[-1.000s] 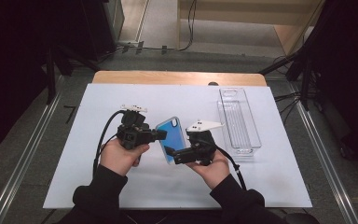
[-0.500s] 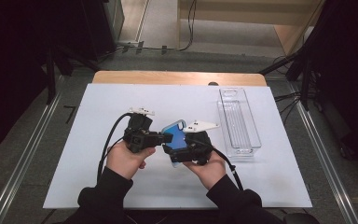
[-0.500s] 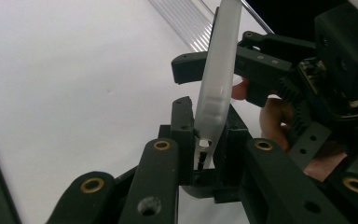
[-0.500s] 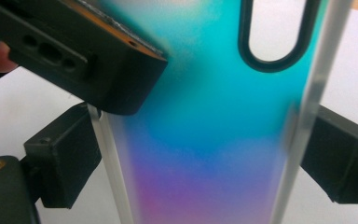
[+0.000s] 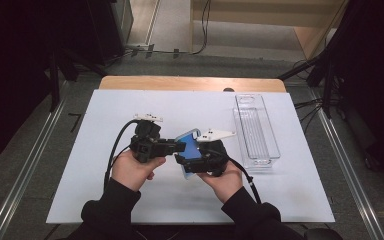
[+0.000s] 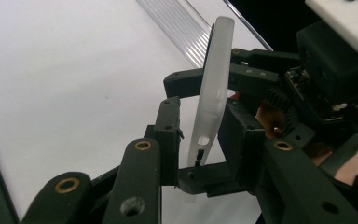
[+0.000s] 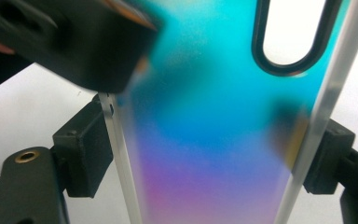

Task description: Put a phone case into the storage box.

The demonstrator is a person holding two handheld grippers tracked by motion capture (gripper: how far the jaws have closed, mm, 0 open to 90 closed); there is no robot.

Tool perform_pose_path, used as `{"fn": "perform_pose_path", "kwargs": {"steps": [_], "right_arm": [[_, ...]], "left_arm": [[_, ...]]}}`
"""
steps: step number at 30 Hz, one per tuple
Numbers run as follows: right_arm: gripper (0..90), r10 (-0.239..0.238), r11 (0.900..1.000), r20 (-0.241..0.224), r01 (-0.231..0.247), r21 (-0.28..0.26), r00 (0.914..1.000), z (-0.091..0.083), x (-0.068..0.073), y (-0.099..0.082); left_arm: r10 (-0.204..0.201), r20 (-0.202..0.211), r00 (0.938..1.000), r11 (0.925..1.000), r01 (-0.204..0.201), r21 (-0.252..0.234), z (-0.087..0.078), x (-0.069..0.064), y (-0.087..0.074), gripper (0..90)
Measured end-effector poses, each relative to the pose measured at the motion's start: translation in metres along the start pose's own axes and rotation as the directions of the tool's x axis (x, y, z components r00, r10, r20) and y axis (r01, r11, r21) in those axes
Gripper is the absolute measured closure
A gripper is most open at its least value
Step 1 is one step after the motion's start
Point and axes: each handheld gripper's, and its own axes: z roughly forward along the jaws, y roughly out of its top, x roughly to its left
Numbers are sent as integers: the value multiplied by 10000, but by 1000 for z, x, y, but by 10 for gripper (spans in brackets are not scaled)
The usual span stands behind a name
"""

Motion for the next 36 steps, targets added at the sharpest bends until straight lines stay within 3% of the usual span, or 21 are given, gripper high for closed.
{"fn": "perform_pose_path", "kwargs": {"steps": [3, 7, 11, 15, 16, 20, 22, 25, 32, 36], "right_arm": [[169, 65, 10000, 7, -65, 52, 10000, 1, -3, -1], [169, 188, 9998, 109, -189, 58, 9998, 0, -10, -1], [169, 275, 9996, 173, -275, -2, 9995, -3, -18, 0], [169, 336, 9994, 234, -334, -68, 9992, -7, -27, 1], [169, 396, 9992, 151, -395, -61, 9991, -9, -30, 1], [168, 314, 9994, 8, -314, -115, 9995, -12, -35, 2], [168, 173, 9996, -235, -178, -206, 9996, -16, -38, 3], [168, 106, 9998, -440, -113, -140, 9990, -18, -41, 5], [168, -271, 9996, -1113, 270, -26, 9934, -26, -47, 11], [168, -457, 9989, -1355, 466, 37, 9897, -30, -48, 13]], "left_arm": [[-115, 77, 9999, 9998, 116, -131, -5, 2, 1, 624], [80, 114, 9999, 9999, -79, -129, -8, 3, 1, 469], [303, 207, 9993, 9987, -311, 416, -5, 7, -1, 379], [1053, 106, 9944, 9934, -1056, 450, -5, 9, -5, 355], [1260, 288, 9916, 9909, -1272, 439, -5, 11, -7, 354], [1555, 400, 9870, 9857, -1577, 601, -5, 16, -12, 352], [1868, 616, 9805, 9795, -1907, 642, -3, 20, -19, 352], [1855, 770, 9796, 9805, -1897, 516, -2, 23, -24, 352], [2270, 842, 9702, 9714, -2317, 515, -1, 29, -36, 325], [2337, 827, 9688, 9697, -2385, 532, 0, 32, -43, 325]]}}
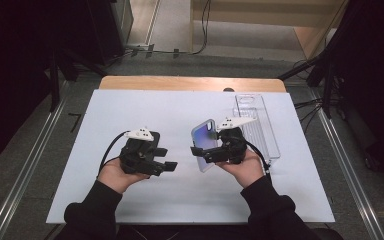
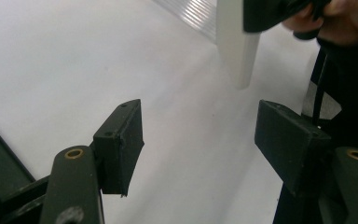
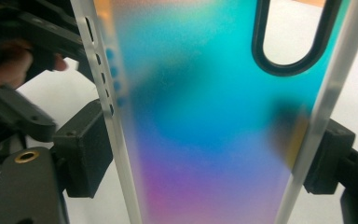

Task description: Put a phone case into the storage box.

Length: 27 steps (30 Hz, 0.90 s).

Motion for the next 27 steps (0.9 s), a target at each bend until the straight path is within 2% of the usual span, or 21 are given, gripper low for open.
{"fn": "perform_pose_path", "kwargs": {"steps": [4, 9, 13, 17, 19, 21, 27], "right_arm": [[168, -280, 9996, -240, 280, 30, 9993, -6, 0, 3], [168, -372, 9993, -285, 372, 12, 9989, -10, -2, 4], [168, -325, 9995, -295, 327, 53, 9990, -13, -4, 5], [168, -195, 9998, -172, 196, 32, 9997, -19, -7, 8], [168, -78, 10000, 43, 78, -18, 10000, -23, -9, 10], [168, 53, 9999, 454, -49, -107, 9990, -29, -12, 13], [168, 373, 9983, 820, -335, -471, 9959, -44, -21, 19]], "left_arm": [[28, -61, 10000, 9999, -27, 127, 1, 2, -11, 325], [-273, 10, 9996, 9996, 273, 57, -1, 5, -22, 325], [-194, -40, 9998, 9998, 195, 95, -2, 4, -28, 325], [-143, -189, 9997, 9997, 147, 202, -2, 3, -36, 325], [-155, -294, 9994, 9995, 163, 267, -3, 4, -39, 325], [-291, -442, 9986, 9993, 301, 221, -6, 5, -43, 325], [-468, -637, 9969, 9989, 470, 20, -10, 6, -47, 325]]}}
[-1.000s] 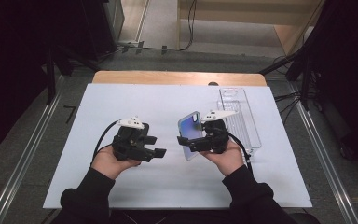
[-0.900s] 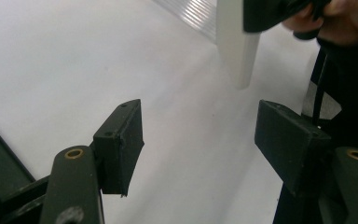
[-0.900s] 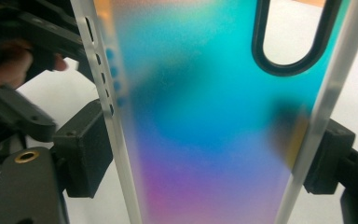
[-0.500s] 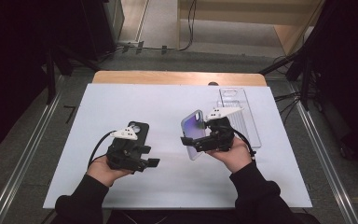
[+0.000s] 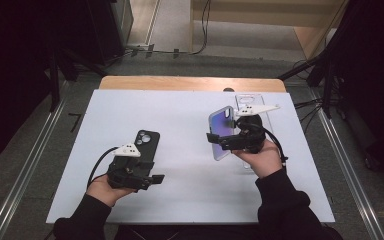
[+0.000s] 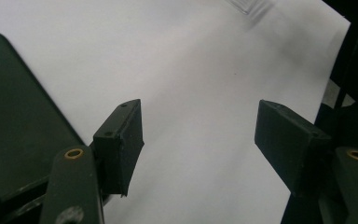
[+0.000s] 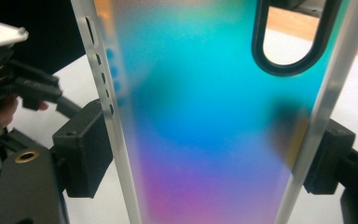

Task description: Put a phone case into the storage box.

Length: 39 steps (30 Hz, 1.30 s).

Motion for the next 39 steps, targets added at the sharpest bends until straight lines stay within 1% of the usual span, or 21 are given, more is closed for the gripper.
{"fn": "perform_pose_path", "kwargs": {"steps": [1, 2, 6, 8, 10, 13, 14, 15, 17, 18, 20, 22, 24, 28, 29, 30, 32, 33, 35, 36, 39], "right_arm": [[168, 88, 10000, 73, -88, -42, 9999, -2, -2, 1], [168, 135, 9998, 153, -133, -124, 9998, -5, -4, 2], [168, 389, 9989, 350, -380, -264, 9986, -11, -11, 3], [168, 514, 9980, 622, -489, -397, 9967, -16, -18, 4], [168, 631, 9970, 843, -591, -491, 9944, -19, -23, 5], [168, 802, 9952, 1088, -735, -646, 9908, -24, -31, 7], [168, 858, 9945, 1187, -780, -696, 9892, -26, -34, 7], [168, 858, 9945, 1187, -780, -696, 9892, -26, -34, 7], [168, 1080, 9915, 1526, -954, -880, 9824, -30, -42, 9], [168, 1080, 9915, 1526, -954, -880, 9824, -30, -42, 9], [168, 1263, 9890, 1905, -1087, -1004, 9735, -34, -50, 11], [168, 1310, 9882, 2015, -1117, -1045, 9707, -35, -52, 11], [168, 1498, 9855, 2335, -1261, -1132, 9608, -35, -61, 12], [168, 1678, 9829, 2525, -1420, -1172, 9529, -33, -71, 13], [168, 1788, 9825, 2846, -1556, -1025, 9418, -31, -76, 14], [168, 1888, 9810, 2943, -1660, -1008, 9369, -30, -79, 14], [168, 2073, 9771, 3074, -1813, -1112, 9287, -28, -86, 14], [168, 2073, 9771, 3074, -1813, -1112, 9287, -28, -86, 14], [168, 2247, 9734, 3177, -1970, -1174, 9212, -26, -92, 14], [167, 2394, 9701, 3271, -2118, -1182, 9142, -24, -99, 14], [167, 2512, 9671, 3425, -2202, -1273, 9053, -22, -108, 16]], "left_arm": [[-46, -221, 9997, 10000, 46, -1, -1, 1, -1, 325], [-118, -292, 9995, 9999, 117, -38, -1, 2, -2, 325], [-290, -448, 9986, 9995, 283, -158, -3, 5, -5, 325], [-417, -556, 9976, 9990, 406, -207, -4, 8, -8, 325], [-463, -598, 9971, 9987, 450, -226, -4, 9, -9, 325], [-531, -773, 9956, 9984, 513, -255, -6, 11, -12, 325], [-627, -963, 9934, 9977, 601, -300, -7, 13, -14, 325], [-627, -963, 9934, 9977, 601, -300, -7, 13, -14, 325], [-757, -1103, 9910, 9967, 721, -360, -9, 15, -16, 325], [-757, -1103, 9910, 9967, 721, -360, -9, 15, -16, 325], [-812, -1124, 9903, 9962, 770, -411, -10, 16, -18, 325], [-871, -1159, 9894, 9958, 831, -392, -10, 16, -19, 325], [-869, -1195, 9890, 9954, 815, -498, -10, 16, -19, 325], [-834, -1182, 9895, 9958, 783, -472, -10, 16, -19, 325], [-844, -1188, 9893, 9957, 792, -480, -9, 16, -19, 325], [-843, -1191, 9893, 9957, 791, -475, -9, 17, -20, 325], [-862, -1262, 9883, 9957, 812, -439, -9, 18, -20, 325], [-880, -1233, 9885, 9955, 829, -457, -9, 19, -20, 325], [-898, -1241, 9882, 9954, 849, -438, -9, 20, -20, 325], [-905, -1242, 9881, 9953, 854, -457, -9, 20, -20, 325], [-918, -1179, 9888, 9951, 868, -467, -9, 21, -20, 325]]}}
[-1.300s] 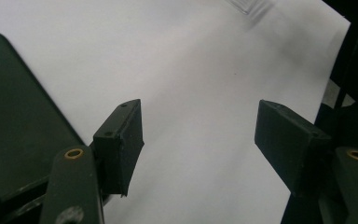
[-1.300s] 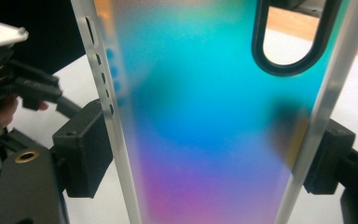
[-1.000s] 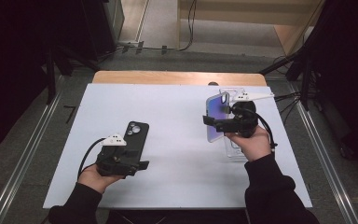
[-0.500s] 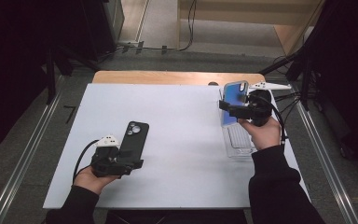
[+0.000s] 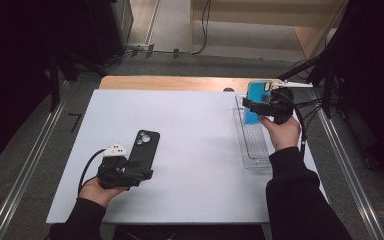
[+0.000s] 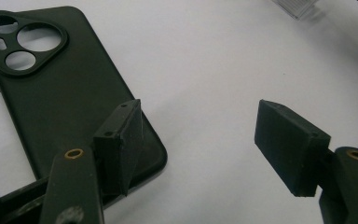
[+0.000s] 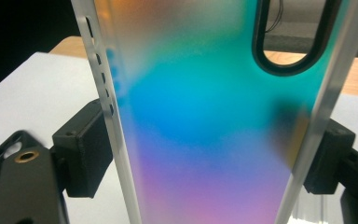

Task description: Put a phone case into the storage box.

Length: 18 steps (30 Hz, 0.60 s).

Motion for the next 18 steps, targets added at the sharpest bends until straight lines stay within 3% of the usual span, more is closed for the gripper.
{"fn": "perform_pose_path", "kwargs": {"steps": [5, 18], "right_arm": [[167, -61, 10000, 326, 64, -75, 9995, 9, -10, 11], [167, 430, 9990, 320, -428, -98, 9986, 40, -23, 23]], "left_arm": [[69, 38, 10000, 10000, -69, 50, 1, -1, 0, 325], [46, 38, 10000, 10000, -46, 52, 2, -2, 0, 325]]}}
